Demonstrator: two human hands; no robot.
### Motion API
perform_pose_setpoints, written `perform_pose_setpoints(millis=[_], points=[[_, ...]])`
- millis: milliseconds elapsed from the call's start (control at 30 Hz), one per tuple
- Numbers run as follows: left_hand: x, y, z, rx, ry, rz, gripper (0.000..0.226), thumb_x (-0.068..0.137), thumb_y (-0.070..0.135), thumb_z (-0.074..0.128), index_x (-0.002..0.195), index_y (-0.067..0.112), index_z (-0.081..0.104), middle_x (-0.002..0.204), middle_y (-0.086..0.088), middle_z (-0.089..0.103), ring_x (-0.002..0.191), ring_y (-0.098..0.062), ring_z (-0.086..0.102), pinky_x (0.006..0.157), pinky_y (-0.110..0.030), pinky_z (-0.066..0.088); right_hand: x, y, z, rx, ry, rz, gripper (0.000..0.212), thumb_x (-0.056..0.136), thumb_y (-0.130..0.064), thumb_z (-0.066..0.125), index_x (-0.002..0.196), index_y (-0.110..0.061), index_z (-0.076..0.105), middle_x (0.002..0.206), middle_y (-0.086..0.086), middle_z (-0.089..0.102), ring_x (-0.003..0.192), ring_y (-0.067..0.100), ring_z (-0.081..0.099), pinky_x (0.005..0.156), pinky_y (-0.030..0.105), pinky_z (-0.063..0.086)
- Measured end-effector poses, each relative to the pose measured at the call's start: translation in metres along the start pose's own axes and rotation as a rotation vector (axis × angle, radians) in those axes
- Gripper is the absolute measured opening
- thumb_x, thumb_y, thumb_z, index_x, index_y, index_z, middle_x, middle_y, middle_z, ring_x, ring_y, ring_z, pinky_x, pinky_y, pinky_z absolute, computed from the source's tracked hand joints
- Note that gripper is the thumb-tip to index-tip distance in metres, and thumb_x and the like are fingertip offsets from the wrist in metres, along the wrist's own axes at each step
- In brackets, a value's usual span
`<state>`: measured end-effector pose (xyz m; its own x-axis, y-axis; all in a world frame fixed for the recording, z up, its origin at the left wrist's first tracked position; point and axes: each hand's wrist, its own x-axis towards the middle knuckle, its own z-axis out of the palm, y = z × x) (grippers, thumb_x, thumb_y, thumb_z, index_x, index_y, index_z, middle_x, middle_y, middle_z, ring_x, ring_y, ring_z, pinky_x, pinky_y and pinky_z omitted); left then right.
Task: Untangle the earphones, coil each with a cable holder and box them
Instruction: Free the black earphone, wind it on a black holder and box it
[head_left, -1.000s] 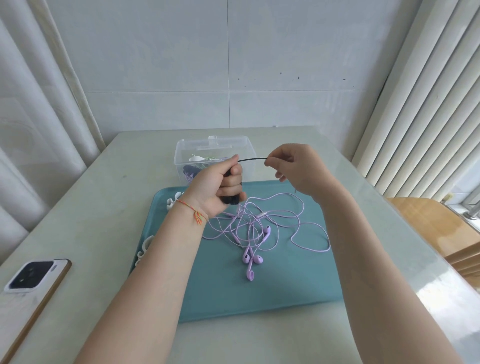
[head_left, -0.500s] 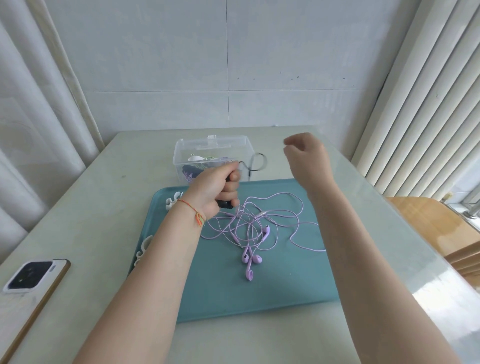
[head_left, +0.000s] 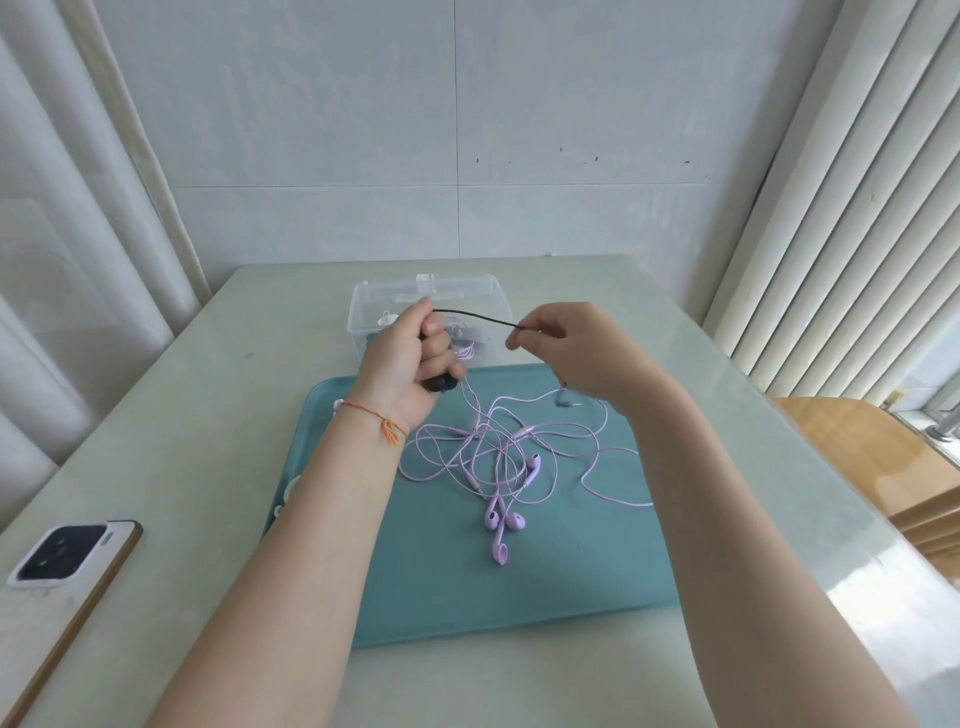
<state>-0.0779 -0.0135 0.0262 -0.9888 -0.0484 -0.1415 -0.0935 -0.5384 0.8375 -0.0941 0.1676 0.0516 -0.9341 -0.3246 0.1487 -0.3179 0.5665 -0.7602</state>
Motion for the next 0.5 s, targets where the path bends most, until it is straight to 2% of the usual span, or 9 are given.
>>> perform_pose_setpoints(millis=[67,133,200,267,333,367,433,500], points=[[0.005,-0.001,-0.006,-0.055,0.158,0.02,0.04,0.102,0.029,0.038,0.062,0.022,0.034,0.041,0.009,0.017,0.031,-0.01,0.014,0.048,-0.022,0.032,0.003,0.006,-0.003,0.035,0.09,0.056,0.018,0.091,-0.016,0.055,0.083,-0.015,0.071,0.053,0.0,0.038,0.053,0.021,0.034,0.051,0.026,0.029],[0.008,-0.006,-0.005,-0.053,0.237,0.005,0.04,0.101,0.027,0.037,0.062,0.021,0.034,0.039,0.009,0.018,0.029,-0.01,0.015,0.047,-0.022,0.032,0.009,0.013,-0.003,0.033,0.252,0.13,0.018,0.093,-0.019,0.054,0.084,-0.013,0.068,0.06,0.001,0.048,0.062,0.023,0.044,0.058,0.027,0.034],[0.007,-0.013,0.0,0.0,0.233,-0.021,0.039,0.101,0.026,0.037,0.062,0.021,0.035,0.039,0.009,0.019,0.029,-0.01,0.015,0.043,-0.019,0.035,0.014,0.018,-0.001,-0.062,0.401,0.219,0.018,0.096,-0.024,0.048,0.094,-0.013,0.062,0.087,0.004,0.057,0.091,0.026,0.051,0.076,0.032,0.039],[0.005,-0.018,0.005,0.07,0.172,-0.064,0.041,0.102,0.029,0.039,0.062,0.02,0.037,0.041,0.009,0.019,0.03,-0.01,0.016,0.04,-0.018,0.037,0.013,0.019,0.001,-0.142,0.45,0.276,0.02,0.098,-0.022,0.042,0.11,-0.012,0.055,0.116,0.01,0.051,0.115,0.029,0.041,0.095,0.037,0.034],[0.002,-0.018,0.008,0.137,0.074,-0.124,0.042,0.102,0.033,0.041,0.062,0.021,0.038,0.043,0.009,0.018,0.031,-0.009,0.016,0.04,-0.019,0.038,0.012,0.017,0.002,-0.15,0.44,0.224,0.028,0.096,-0.012,0.039,0.122,-0.011,0.052,0.128,0.011,0.046,0.122,0.027,0.039,0.097,0.032,0.031],[0.0,-0.017,0.008,0.161,0.012,-0.155,0.043,0.102,0.035,0.041,0.061,0.021,0.038,0.043,0.009,0.018,0.031,-0.009,0.016,0.04,-0.019,0.038,0.011,0.014,0.002,-0.134,0.425,0.166,0.033,0.094,-0.007,0.038,0.122,-0.012,0.054,0.129,0.009,0.048,0.121,0.024,0.042,0.092,0.027,0.033],[-0.004,-0.013,0.01,0.172,-0.12,-0.208,0.045,0.101,0.036,0.041,0.059,0.022,0.037,0.044,0.009,0.017,0.032,-0.008,0.015,0.041,-0.02,0.037,0.008,0.006,0.005,-0.078,0.365,0.027,0.038,0.089,0.001,0.037,0.111,-0.015,0.064,0.121,0.001,0.06,0.112,0.016,0.053,0.081,0.021,0.036],[-0.008,-0.011,0.013,0.137,-0.226,-0.236,0.049,0.101,0.037,0.04,0.055,0.022,0.036,0.042,0.009,0.016,0.035,-0.008,0.009,0.041,-0.02,0.034,0.005,-0.004,0.011,0.028,0.249,-0.078,0.039,0.087,0.004,0.039,0.101,-0.018,0.068,0.108,-0.004,0.069,0.101,0.01,0.061,0.081,0.018,0.044]])
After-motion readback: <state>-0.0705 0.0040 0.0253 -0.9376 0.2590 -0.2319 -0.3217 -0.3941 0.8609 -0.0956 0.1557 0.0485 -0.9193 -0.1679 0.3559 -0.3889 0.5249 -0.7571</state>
